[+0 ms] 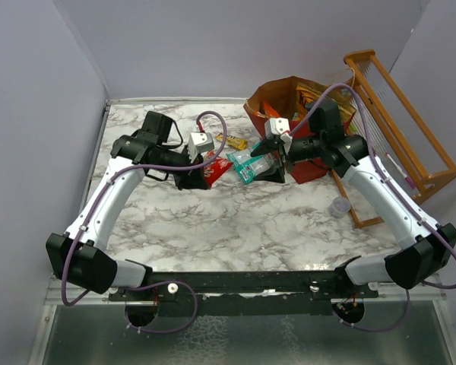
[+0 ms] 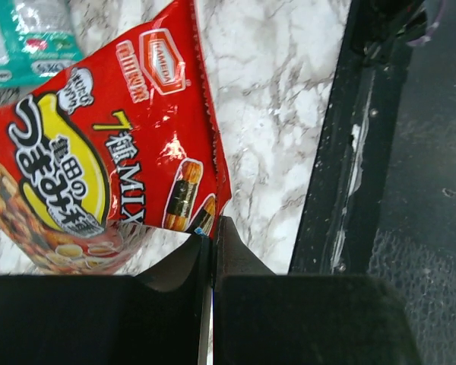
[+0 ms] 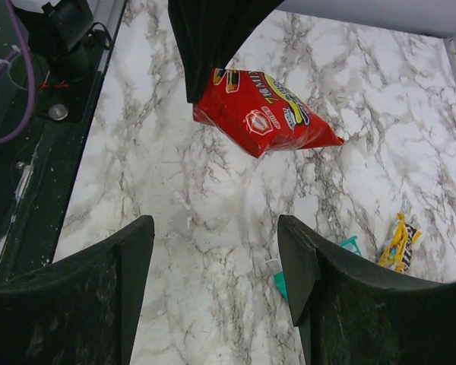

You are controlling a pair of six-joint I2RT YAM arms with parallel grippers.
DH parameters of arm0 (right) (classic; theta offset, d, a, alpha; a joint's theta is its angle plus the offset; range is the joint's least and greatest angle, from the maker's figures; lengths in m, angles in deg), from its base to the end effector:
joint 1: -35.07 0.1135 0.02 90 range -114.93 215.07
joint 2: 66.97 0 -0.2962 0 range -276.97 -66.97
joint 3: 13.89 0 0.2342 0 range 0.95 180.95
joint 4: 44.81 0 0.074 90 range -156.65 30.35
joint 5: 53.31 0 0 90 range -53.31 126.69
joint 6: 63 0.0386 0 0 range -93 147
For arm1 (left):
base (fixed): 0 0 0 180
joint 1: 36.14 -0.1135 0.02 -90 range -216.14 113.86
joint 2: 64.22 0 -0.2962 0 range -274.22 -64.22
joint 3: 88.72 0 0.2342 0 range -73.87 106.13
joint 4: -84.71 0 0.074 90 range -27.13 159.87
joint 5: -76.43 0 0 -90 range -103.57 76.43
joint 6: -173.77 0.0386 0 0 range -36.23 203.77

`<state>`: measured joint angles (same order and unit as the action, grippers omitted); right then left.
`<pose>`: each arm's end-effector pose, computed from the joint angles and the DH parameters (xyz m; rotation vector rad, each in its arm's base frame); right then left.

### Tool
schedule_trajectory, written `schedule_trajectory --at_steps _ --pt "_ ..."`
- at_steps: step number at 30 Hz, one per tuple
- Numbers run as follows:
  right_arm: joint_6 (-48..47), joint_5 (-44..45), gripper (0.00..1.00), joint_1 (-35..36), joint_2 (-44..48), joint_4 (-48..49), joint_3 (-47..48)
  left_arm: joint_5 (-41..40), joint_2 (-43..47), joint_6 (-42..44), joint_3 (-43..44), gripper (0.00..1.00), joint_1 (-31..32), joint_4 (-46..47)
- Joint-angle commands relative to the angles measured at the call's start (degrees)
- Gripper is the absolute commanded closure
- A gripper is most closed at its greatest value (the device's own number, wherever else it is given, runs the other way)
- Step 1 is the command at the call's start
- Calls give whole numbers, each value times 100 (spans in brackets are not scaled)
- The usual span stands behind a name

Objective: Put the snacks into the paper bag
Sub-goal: Place the snack in the paper bag.

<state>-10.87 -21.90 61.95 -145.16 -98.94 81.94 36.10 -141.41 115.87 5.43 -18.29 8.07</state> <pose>0.2154 0.1461 0.4184 -1.5028 1.3451 0.9901 0.2083 -0.0980 0.3852 1.2549 1.9988 -0.9967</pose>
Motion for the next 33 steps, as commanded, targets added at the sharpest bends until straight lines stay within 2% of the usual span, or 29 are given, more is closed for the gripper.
schedule_trajectory --at_steps 1,14,33 --pt "-106 -143 34 202 -134 291 -41 776 -42 -384 132 100 235 374" --pt "-89 199 35 570 -448 715 -13 1321 -174 -528 -4 100 342 335" --pt "-644 801 37 946 -732 712 200 1429 -223 -200 -139 100 474 144"
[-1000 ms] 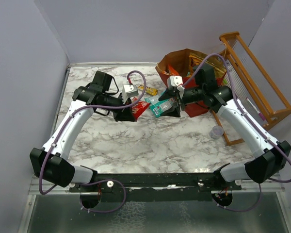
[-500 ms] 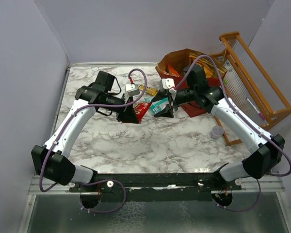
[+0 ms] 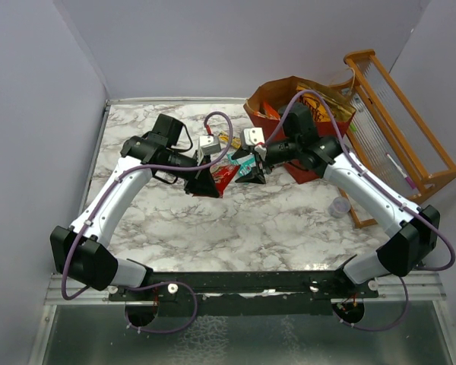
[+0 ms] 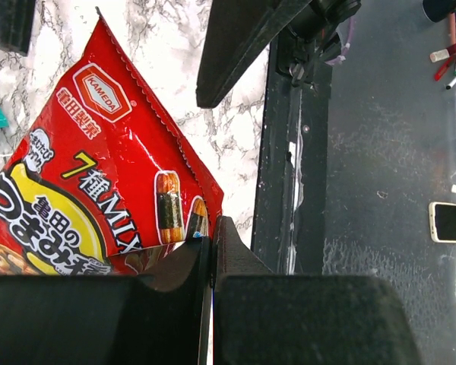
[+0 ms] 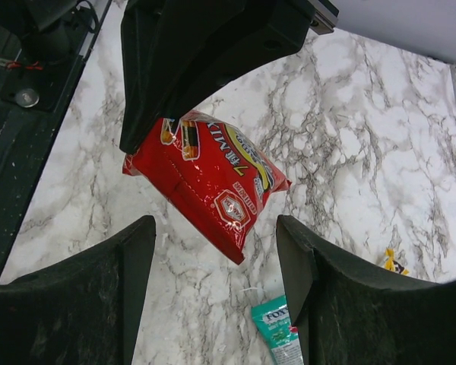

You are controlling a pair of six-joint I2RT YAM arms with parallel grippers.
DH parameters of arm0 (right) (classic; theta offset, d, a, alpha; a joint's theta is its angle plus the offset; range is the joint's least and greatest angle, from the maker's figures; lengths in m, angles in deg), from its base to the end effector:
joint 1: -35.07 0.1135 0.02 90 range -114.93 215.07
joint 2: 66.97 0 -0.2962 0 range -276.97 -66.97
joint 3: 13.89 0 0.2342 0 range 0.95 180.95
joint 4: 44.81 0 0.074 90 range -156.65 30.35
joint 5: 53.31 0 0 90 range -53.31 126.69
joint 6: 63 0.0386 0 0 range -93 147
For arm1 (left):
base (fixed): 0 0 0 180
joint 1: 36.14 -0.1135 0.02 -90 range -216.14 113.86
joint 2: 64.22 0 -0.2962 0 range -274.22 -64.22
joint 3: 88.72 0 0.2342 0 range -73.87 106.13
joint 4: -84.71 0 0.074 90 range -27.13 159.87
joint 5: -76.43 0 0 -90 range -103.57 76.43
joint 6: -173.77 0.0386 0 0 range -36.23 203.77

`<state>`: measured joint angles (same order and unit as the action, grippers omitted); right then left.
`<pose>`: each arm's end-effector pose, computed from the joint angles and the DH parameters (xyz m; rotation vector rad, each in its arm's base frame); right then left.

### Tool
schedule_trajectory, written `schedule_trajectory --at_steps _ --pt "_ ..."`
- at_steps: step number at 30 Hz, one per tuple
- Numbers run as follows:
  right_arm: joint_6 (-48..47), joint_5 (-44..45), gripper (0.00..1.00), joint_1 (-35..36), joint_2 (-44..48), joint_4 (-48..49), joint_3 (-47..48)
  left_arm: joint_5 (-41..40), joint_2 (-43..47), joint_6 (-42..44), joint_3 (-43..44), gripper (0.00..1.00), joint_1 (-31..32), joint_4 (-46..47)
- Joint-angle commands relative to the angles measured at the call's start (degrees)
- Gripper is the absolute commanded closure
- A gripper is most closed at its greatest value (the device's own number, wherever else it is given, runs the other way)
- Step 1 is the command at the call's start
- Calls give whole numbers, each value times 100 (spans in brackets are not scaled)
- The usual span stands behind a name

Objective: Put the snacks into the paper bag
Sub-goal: Place the snack in the paper bag.

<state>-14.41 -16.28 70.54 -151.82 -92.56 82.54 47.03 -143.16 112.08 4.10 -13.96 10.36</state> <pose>0.2275 0.2000 0.3981 -1.6361 1.2493 0.9405 0.2062 -0.1204 0.3795 1.2889 1.9109 -1.2972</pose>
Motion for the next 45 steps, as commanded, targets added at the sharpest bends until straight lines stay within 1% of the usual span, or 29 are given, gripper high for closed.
schedule_trajectory --at_steps 1,5,9,15,17,25,28,32,35,38,40,41,44,45 --pt "-315 243 37 92 -54 87 97 357 -46 175 -3 100 44 -92" --pt "-301 327 41 125 16 253 -161 429 -40 174 -10 100 50 -96" --pt "-166 297 46 136 104 502 -412 465 -26 188 -10 100 50 -96" --pt "-78 281 54 135 130 588 -502 497 -24 207 -10 100 50 -110" --pt "-31 256 56 137 143 617 -533 489 -22 220 -147 100 50 -105" --pt "130 153 56 137 216 666 -578 454 1 213 -205 100 50 -88" --pt "171 104 58 137 231 667 -572 448 -8 219 -204 100 50 -88" --pt "209 56 66 137 224 671 -585 453 2 218 -204 100 51 -88" --pt "251 11 74 135 242 694 -615 448 19 222 -219 100 50 -83" --pt "273 6 85 134 268 696 -647 445 43 221 -234 100 50 -66" --pt "282 8 96 136 296 696 -671 444 68 211 -254 100 50 -26" --pt "282 28 98 136 323 701 -684 444 92 204 -279 100 50 0" --pt "280 118 99 136 402 694 -748 410 168 183 -355 99 44 96" --pt "287 151 99 129 432 683 -761 383 202 183 -380 95 42 135"
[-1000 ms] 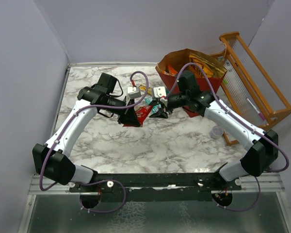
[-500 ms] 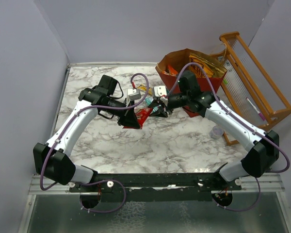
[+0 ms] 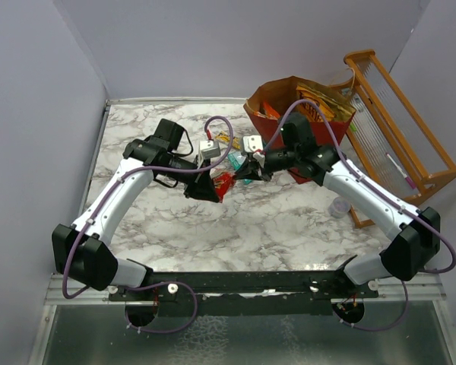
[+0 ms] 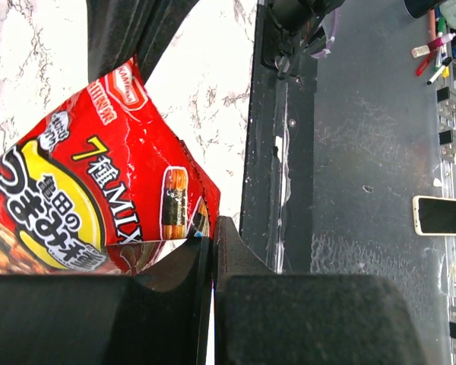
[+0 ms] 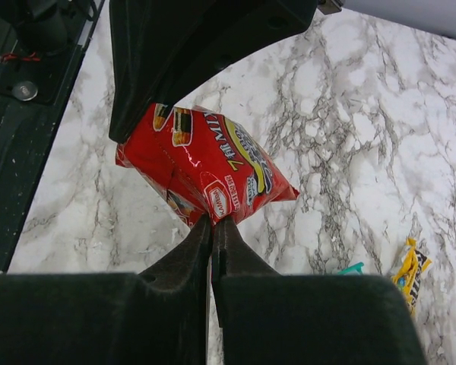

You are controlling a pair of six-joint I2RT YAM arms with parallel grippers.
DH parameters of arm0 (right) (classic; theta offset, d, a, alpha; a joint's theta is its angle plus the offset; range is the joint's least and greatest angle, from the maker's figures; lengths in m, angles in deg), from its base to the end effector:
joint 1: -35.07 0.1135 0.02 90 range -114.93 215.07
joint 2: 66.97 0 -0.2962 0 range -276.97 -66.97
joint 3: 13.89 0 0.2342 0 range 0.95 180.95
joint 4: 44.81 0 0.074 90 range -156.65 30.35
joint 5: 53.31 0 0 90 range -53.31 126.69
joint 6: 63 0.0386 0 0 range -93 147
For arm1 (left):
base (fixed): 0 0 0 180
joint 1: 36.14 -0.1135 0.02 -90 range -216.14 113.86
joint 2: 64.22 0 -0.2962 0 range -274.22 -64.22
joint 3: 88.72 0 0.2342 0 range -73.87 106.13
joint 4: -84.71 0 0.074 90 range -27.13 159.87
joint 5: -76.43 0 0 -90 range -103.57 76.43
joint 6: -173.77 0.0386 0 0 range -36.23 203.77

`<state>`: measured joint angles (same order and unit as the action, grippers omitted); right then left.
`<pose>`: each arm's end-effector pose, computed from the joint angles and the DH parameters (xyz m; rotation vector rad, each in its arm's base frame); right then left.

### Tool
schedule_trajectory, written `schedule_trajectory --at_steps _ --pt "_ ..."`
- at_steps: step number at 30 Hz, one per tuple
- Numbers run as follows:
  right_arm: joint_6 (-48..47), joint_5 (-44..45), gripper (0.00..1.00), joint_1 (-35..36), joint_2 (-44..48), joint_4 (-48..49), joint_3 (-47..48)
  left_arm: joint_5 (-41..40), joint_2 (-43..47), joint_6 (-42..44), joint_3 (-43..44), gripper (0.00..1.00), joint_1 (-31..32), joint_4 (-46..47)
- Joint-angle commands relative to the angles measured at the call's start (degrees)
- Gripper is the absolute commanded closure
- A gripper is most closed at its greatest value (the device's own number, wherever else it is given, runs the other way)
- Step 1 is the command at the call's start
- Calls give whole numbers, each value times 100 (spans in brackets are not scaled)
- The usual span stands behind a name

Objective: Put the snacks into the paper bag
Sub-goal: Place the snack in the paper bag.

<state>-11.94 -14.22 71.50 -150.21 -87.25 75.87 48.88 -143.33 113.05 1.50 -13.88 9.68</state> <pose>0.2215 0.2007 0.3765 -1.6208 1.2966 0.9373 0.2038 -0.1204 0.3670 1.2907 1.9307 -1.3590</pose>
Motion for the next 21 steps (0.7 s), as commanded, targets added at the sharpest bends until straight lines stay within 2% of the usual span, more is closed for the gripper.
schedule_trajectory --at_steps 1,4,10,17,21 --pt "47 -14 99 16 297 154 -100 185 254 84 -146 89 33 241" --pt "131 78 99 -83 395 175 -143 118 366 126 -198 71 10 304" --pt "427 91 99 -487 661 303 -247 -62 580 129 -260 49 -163 407" --pt "1094 323 99 -1222 990 419 30 -567 810 -204 -264 28 -471 710" --pt "1774 619 99 -1678 1102 407 488 -940 899 -373 -280 24 -609 902"
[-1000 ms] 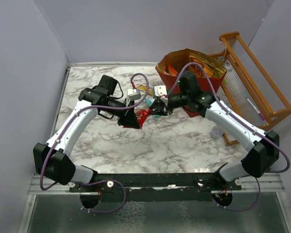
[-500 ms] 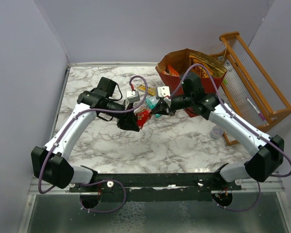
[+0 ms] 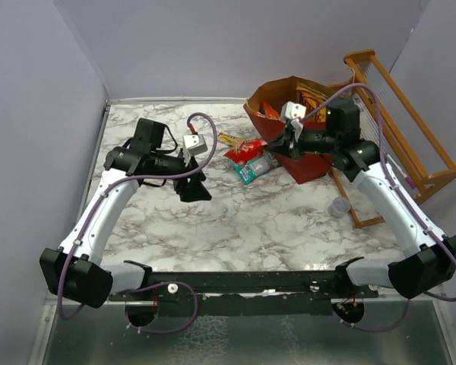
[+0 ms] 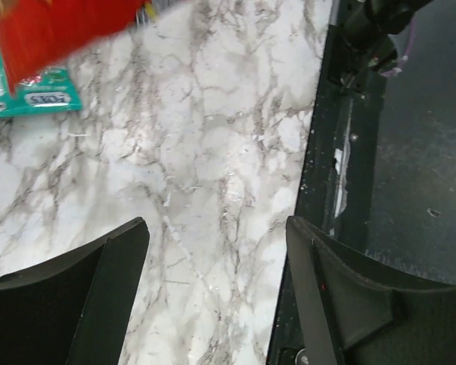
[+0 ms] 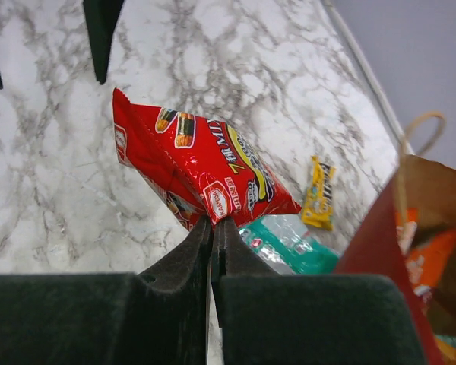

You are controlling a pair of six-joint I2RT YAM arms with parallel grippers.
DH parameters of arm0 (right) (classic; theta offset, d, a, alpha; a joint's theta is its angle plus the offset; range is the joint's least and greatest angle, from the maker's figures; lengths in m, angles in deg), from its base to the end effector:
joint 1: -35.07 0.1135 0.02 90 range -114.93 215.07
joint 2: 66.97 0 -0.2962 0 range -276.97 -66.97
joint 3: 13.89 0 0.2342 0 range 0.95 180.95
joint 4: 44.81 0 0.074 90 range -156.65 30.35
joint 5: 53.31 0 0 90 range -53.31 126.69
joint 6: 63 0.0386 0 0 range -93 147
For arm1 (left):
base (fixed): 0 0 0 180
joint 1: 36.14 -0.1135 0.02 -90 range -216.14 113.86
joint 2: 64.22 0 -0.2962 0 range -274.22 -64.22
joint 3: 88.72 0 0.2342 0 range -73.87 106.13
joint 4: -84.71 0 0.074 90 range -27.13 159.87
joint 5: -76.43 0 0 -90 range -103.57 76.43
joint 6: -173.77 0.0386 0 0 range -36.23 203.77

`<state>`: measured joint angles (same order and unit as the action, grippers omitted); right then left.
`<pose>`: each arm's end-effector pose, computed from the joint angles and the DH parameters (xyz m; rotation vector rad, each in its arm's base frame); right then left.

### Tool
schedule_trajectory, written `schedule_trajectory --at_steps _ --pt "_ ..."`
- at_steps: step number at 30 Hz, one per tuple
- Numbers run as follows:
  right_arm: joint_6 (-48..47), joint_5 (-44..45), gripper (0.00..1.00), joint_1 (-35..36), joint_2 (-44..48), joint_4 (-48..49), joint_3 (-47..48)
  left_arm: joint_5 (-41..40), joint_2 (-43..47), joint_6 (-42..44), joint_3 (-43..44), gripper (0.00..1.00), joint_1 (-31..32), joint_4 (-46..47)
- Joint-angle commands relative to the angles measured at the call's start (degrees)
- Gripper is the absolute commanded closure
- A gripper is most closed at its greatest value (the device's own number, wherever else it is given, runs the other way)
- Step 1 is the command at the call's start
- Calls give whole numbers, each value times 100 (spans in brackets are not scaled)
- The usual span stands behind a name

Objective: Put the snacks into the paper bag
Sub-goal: Place the snack in the paper bag.

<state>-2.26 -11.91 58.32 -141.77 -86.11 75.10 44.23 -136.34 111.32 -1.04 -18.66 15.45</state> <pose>0.2256 0.1284 0.4114 -1.3013 1.4611 0.7899 0.1911 -0.0944 0.3820 1.2076 1.8758 -1.1440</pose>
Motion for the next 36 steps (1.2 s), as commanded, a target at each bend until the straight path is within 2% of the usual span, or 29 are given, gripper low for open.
schedule_trajectory --at_steps 1,6,13,19,24,29,36 --pt "976 439 99 -474 275 276 684 -543 220 -245 -39 23 -163 371" --pt "1583 803 99 -899 309 127 1336 -628 298 -320 -115 22 -242 486" --pt "1863 2641 99 -1119 95 107 1987 -748 404 -373 -247 21 -278 624" --pt "1708 3484 99 -1146 -298 384 2019 -813 493 -382 -311 21 -282 647" --pt "1753 3679 99 -1226 -770 315 2018 -825 564 -382 -394 21 -280 677" --pt "1999 3219 98 -1368 -1130 -78 1992 -836 592 -382 -453 21 -280 704" --pt "2149 2765 99 -1445 -1128 -671 1712 -824 628 -388 -491 21 -281 729"
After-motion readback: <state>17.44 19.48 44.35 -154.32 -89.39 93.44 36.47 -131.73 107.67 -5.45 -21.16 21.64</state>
